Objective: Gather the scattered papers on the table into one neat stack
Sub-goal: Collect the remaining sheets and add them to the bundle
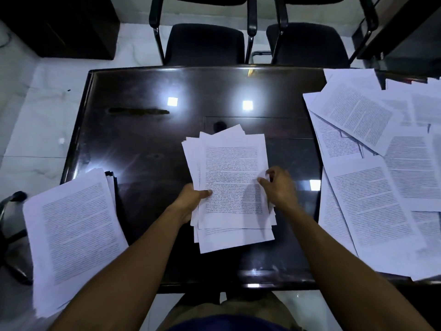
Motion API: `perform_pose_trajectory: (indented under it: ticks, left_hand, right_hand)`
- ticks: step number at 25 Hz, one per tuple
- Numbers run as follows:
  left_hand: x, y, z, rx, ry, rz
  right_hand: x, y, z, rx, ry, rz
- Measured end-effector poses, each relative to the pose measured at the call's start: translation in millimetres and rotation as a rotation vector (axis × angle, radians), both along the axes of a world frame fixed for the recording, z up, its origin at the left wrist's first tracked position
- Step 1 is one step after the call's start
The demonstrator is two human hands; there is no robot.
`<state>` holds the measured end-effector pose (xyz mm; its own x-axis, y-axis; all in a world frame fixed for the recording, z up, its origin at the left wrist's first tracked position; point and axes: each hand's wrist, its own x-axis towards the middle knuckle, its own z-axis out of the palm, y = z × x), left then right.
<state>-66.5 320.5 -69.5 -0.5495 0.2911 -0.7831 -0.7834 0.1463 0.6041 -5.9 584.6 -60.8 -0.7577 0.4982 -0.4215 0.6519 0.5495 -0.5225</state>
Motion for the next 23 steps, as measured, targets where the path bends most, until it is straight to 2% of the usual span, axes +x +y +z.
perform_pose_trajectory:
  ticks: [1,3,6,8,11,14,19,23]
  left_hand:
    - [-1.0,-0.8,1.3,0.026,-0.001,-0.016]
    - [-3.5,-5.5,4.7,0.099,0.001,-0.040]
    - [-10.3,-17.1,17.3,0.184,0.050,-0.053]
    - [-17.6,-21.6,33.6,0.191,0.113,-0.092]
    - [-31.1,-22.3,58.4,0.227,0.160,-0.097]
    - [-40.8,-16.0,76.0,0.331,0.126,-0.006]
    - [-45.5,-1.8,108.9,0.408,0.145,0.137]
    - [-44.1,14.4,126.2,0.456,0.161,0.164]
  right_hand:
    - [0.7,0.4,-0.5,-0.010,0.031,-0.030]
    - [-0.8,1.9,2.4,-0.159,0.065,-0.138]
    - [-10.9,6.3,23.4,-0.633,0.132,-0.342]
    - [-17.1,7.9,49.2,-0.829,0.154,-0.266]
    - [-31.5,2.2,98.0,-0.821,0.186,-0.047]
    - [-42.1,-5.3,136.3,-0.820,0.183,0.092]
    - [-38.9,-10.5,173.1,-0.736,0.187,0.098]
    - [-36.2,-17.2,192.5,-0.649,0.217,0.124]
